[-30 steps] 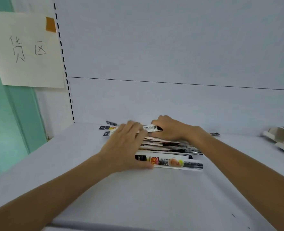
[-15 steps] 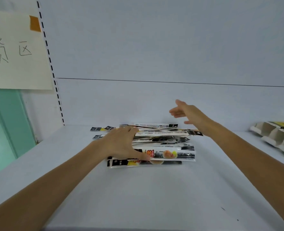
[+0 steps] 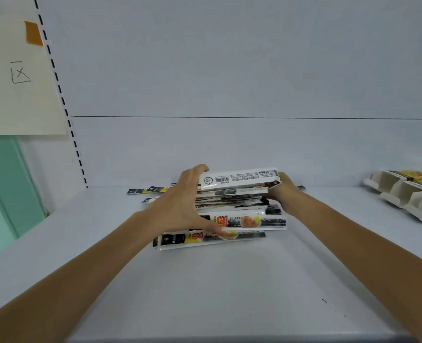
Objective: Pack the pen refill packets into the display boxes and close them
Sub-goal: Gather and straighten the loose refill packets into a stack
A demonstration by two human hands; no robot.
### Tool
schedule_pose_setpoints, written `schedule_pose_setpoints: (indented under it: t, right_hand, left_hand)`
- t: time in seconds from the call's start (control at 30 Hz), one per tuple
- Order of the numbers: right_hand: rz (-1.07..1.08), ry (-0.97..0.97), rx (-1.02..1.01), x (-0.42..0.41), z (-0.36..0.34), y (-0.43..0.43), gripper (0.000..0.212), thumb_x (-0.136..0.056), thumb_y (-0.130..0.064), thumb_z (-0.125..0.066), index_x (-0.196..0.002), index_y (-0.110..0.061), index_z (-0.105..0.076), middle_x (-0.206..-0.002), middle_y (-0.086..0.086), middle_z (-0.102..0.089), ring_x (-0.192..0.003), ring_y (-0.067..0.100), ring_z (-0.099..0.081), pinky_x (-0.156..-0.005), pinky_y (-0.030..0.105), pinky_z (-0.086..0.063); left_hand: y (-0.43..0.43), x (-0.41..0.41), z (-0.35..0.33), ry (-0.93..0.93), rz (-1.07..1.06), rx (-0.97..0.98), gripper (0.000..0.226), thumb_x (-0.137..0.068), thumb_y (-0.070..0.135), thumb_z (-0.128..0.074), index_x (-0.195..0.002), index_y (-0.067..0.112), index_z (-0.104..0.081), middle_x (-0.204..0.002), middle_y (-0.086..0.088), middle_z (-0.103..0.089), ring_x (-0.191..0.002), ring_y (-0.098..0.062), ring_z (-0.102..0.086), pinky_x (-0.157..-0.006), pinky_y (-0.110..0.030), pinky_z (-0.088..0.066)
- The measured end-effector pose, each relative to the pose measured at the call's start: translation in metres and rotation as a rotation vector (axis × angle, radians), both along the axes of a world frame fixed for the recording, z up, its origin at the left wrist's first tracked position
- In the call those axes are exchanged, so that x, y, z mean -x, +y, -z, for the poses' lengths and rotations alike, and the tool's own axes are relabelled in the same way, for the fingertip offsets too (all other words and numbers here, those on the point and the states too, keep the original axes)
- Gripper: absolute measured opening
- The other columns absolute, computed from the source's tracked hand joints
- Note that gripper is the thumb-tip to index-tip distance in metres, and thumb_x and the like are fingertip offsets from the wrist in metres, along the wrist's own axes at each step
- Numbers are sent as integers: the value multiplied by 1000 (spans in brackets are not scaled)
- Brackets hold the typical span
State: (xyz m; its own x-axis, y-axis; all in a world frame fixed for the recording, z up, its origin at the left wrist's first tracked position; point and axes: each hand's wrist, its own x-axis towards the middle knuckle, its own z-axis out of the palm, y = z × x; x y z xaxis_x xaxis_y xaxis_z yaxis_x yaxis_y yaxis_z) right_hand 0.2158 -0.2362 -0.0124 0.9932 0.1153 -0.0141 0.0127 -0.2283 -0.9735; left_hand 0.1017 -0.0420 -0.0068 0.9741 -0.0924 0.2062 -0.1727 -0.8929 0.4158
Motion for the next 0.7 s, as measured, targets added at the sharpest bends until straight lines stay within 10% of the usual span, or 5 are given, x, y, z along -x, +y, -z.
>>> schedule_pose_setpoints:
  t: [0.13, 0.27, 0.5, 0.7]
  right_hand:
    - [49, 229, -447, 2, -6, -20, 28, -99, -25, -39, -98, -1, -54, -74, 13, -58, -66, 22, -55, -68, 28, -47]
    - [-61, 212, -367, 11, -12, -13, 48, -97, -43, -36, -111, -2, -57, -96, 11, -63, -68, 17, -57, -52, 23, -48]
    - [-201, -293, 502, 35, -19, 14, 56, -86, -55, -50, -114, -9, -62, -114, 5, -63, -99, 19, -56, -82, 30, -42]
    - [-239, -515, 893, 43, -11, 16, 63, -76, -74, -43, -127, -37, -52, -147, -4, -34, -136, 18, -28, -110, 52, -23]
  left_hand:
    - [1, 1, 9, -100, -47, 97, 127, -49, 53, -84, -141, 32, 1, -148, 1, -23, -130, -14, -34, -103, -28, -31]
    - [-6, 3, 12, -153, -65, 130, 132, -51, 54, -83, -146, 26, 5, -154, 4, -8, -141, -15, -17, -111, -30, -21]
    - [-4, 1, 9, -53, -110, -280, 122, -50, 85, -51, -147, 23, -11, -153, 1, -20, -143, -19, -12, -118, -43, -6]
    - [41, -7, -4, -90, -316, 530, 56, -94, 55, -25, -137, 20, -37, -140, -6, -42, -136, -23, -32, -103, -33, -26]
